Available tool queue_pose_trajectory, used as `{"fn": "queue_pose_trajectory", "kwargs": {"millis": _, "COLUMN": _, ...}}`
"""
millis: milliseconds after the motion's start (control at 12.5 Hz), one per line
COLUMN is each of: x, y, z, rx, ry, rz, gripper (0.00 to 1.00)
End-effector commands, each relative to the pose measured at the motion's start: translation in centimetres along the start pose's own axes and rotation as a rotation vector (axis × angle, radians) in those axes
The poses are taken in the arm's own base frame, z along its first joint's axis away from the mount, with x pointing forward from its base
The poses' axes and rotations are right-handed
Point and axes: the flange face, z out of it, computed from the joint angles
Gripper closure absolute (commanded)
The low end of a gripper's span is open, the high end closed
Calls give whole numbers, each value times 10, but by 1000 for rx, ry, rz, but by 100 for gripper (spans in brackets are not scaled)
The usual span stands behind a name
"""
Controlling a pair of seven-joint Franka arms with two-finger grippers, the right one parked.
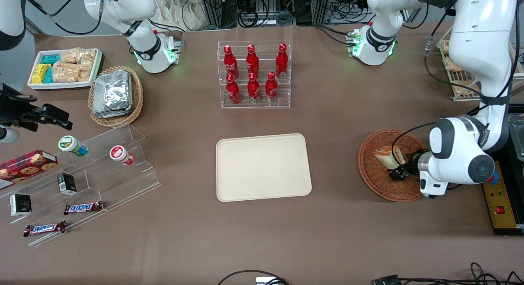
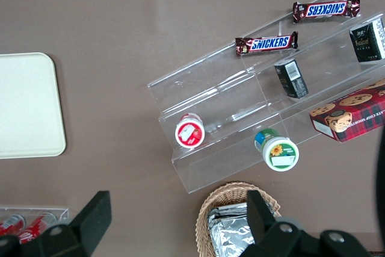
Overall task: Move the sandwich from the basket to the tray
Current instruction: 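Move the open left gripper down over the sandwich in the wicker basket, then close the left gripper on the wrapped sandwich and lift it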
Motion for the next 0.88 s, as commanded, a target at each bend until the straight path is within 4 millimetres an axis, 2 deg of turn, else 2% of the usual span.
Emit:
{"fn": "queue_pose_trajectory", "kwargs": {"millis": 0, "x": -2, "y": -4, "z": 10, "rx": -3, "ry": -14, "rz": -23, "gripper": 0}}
{"fn": "queue_pose_trajectory", "kwargs": {"millis": 319, "x": -2, "y": -4, "z": 38, "rx": 3, "ry": -41, "rz": -32, "gripper": 2}}
{"fn": "queue_pose_trajectory", "kwargs": {"millis": 399, "x": -3, "y": -7, "z": 44, "rx": 3, "ry": -38, "rz": -35, "gripper": 11}}
{"fn": "queue_pose_trajectory", "kwargs": {"millis": 478, "x": -4, "y": -7, "z": 44, "rx": -1, "ry": -30, "rz": -34, "gripper": 36}}
{"fn": "queue_pose_trajectory", "kwargs": {"millis": 558, "x": -5, "y": -6, "z": 40, "rx": -6, "ry": -24, "rz": -33, "gripper": 71}}
{"fn": "queue_pose_trajectory", "kwargs": {"millis": 638, "x": -7, "y": -8, "z": 28, "rx": -12, "ry": -13, "rz": -32, "gripper": 91}}
{"fn": "queue_pose_trajectory", "kwargs": {"millis": 717, "x": -12, "y": -8, "z": 10, "rx": -21, "ry": 2, "rz": -26, "gripper": 100}}
{"fn": "queue_pose_trajectory", "kwargs": {"millis": 797, "x": -19, "y": -9, "z": -11, "rx": -23, "ry": 12, "rz": -16, "gripper": 100}}
